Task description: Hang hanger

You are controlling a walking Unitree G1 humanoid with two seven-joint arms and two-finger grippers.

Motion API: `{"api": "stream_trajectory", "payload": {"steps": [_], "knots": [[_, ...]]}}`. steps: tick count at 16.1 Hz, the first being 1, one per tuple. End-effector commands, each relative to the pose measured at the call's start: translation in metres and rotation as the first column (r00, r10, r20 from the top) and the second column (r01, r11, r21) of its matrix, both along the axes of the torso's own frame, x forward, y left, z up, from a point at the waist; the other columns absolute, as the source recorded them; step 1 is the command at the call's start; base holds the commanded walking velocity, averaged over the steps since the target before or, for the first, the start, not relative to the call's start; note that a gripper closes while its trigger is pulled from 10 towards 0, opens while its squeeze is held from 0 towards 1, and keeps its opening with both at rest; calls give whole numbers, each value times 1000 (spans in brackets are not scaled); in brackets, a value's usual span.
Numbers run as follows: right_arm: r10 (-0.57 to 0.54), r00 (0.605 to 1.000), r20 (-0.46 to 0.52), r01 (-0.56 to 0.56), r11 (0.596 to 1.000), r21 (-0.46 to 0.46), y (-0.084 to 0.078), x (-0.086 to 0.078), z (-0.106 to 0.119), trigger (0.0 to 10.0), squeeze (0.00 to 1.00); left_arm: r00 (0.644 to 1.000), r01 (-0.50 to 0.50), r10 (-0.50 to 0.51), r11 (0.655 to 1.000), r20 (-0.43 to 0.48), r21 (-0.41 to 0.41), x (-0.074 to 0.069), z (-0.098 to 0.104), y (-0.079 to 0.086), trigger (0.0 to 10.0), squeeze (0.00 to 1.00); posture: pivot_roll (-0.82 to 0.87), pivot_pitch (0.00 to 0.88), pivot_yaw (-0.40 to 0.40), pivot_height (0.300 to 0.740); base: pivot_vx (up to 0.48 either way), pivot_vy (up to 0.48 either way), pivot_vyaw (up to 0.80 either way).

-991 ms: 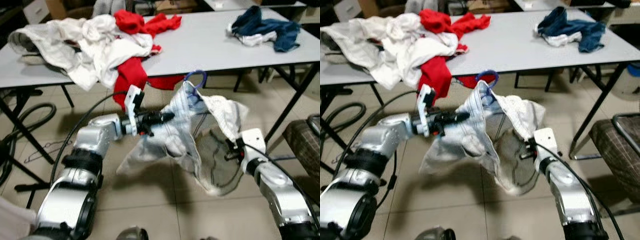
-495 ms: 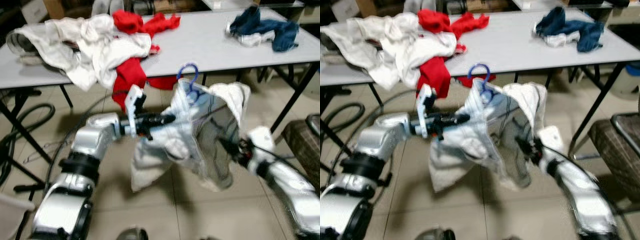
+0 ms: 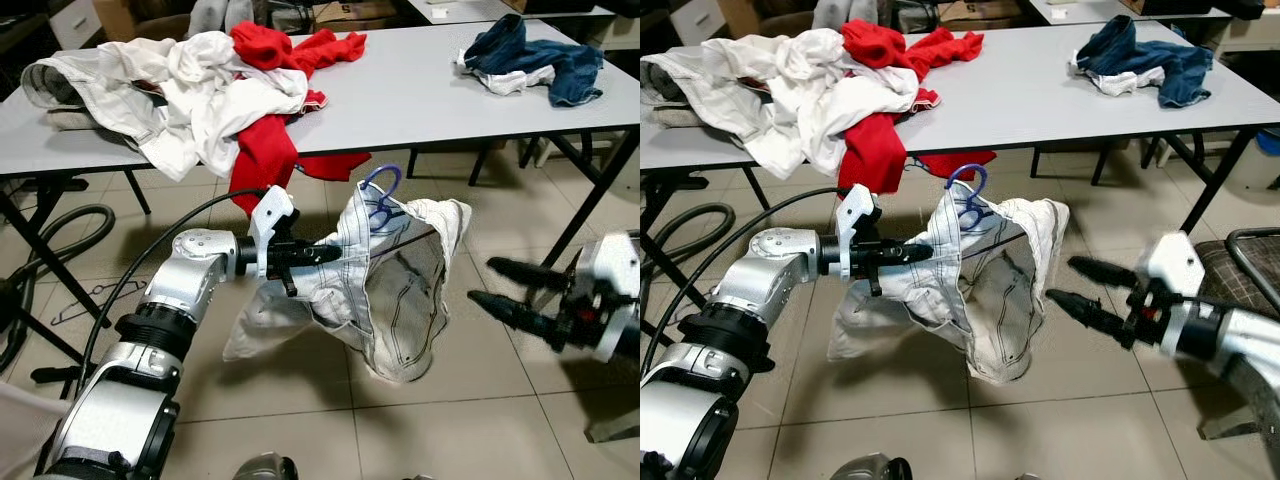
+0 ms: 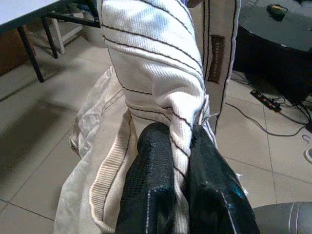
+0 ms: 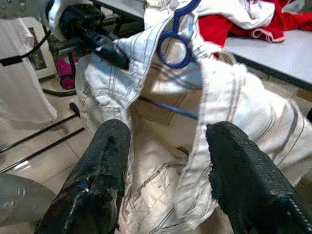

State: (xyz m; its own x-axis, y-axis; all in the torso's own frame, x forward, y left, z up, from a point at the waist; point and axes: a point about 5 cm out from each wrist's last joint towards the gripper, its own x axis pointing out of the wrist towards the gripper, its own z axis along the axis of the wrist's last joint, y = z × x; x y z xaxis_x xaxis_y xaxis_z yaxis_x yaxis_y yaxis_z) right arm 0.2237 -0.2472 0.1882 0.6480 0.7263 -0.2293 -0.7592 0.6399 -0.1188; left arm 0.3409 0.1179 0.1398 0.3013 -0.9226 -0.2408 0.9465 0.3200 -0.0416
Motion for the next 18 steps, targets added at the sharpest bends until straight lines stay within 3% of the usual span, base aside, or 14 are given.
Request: {"api": "stream_trajectory", "payload": {"steps": [1, 3, 5, 9, 12, 13, 14, 15, 16, 17, 18], "knots": [[-41, 998, 55, 41, 999, 5, -7, 10, 16, 10000, 1000, 992, 83, -82, 997, 93, -8, 4, 20, -9, 0, 0, -59, 0, 74, 740, 0, 0, 0], [6, 997, 74, -2, 999, -47, -13, 23, 31, 10000, 1000, 976, 195, -194, 981, 94, -5, -3, 20, -18, 0, 0, -55, 0, 64, 740, 0, 0, 0], [63, 996, 57, -60, 997, -55, -12, 25, 37, 10000, 1000, 967, 239, -238, 971, 95, 3, -5, 21, -22, 0, 0, -51, 0, 55, 740, 0, 0, 0], [299, 950, -89, -299, 954, 11, 4, 28, 35, 10000, 1000, 940, 323, -326, 945, 98, 43, -7, 24, -34, 0, 0, -36, 0, 34, 740, 0, 0, 0], [276, 958, -79, -282, 955, -87, 11, 44, 23, 10000, 957, 924, 367, -370, 929, 102, 47, -8, 27, -43, 0, 0, -35, 0, 37, 740, 0, 0, 0], [273, 959, -71, -280, 954, -106, 13, 47, 22, 10000, 439, 919, 376, -379, 925, 104, 51, -8, 28, -44, 0, 0, -36, 0, 41, 740, 0, 0, 0], [266, 962, -65, -273, 954, -129, 16, 54, 20, 10000, 0, 911, 394, -399, 917, 108, 62, -9, 29, -47, 0, 0, -37, 0, 42, 740, 0, 0, 0], [274, 959, -75, -283, 948, -143, 19, 58, 19, 8353, 0, 904, 408, -413, 910, 113, 72, -10, 30, -49, 0, 0, -37, 0, 44, 740, 0, 0, 0], [312, 945, -95, -323, 935, -150, 24, 60, 17, 1608, 0, 898, 417, -423, 906, 117, 75, -9, 32, -54, 0, 0, -35, 0, 44, 740, 0, 0, 0], [320, 942, -100, -332, 931, -149, 26, 60, 17, 1608, 0, 898, 418, -425, 905, 118, 76, -9, 32, -54, 0, 0, -35, 0, 43, 740, 0, 0, 0], [331, 937, -110, -346, 923, -168, 29, 62, 14, 0, 0, 896, 420, -427, 904, 121, 78, -9, 33, -56, 0, 0, -35, 0, 44, 740, 0, 0, 0]]}}
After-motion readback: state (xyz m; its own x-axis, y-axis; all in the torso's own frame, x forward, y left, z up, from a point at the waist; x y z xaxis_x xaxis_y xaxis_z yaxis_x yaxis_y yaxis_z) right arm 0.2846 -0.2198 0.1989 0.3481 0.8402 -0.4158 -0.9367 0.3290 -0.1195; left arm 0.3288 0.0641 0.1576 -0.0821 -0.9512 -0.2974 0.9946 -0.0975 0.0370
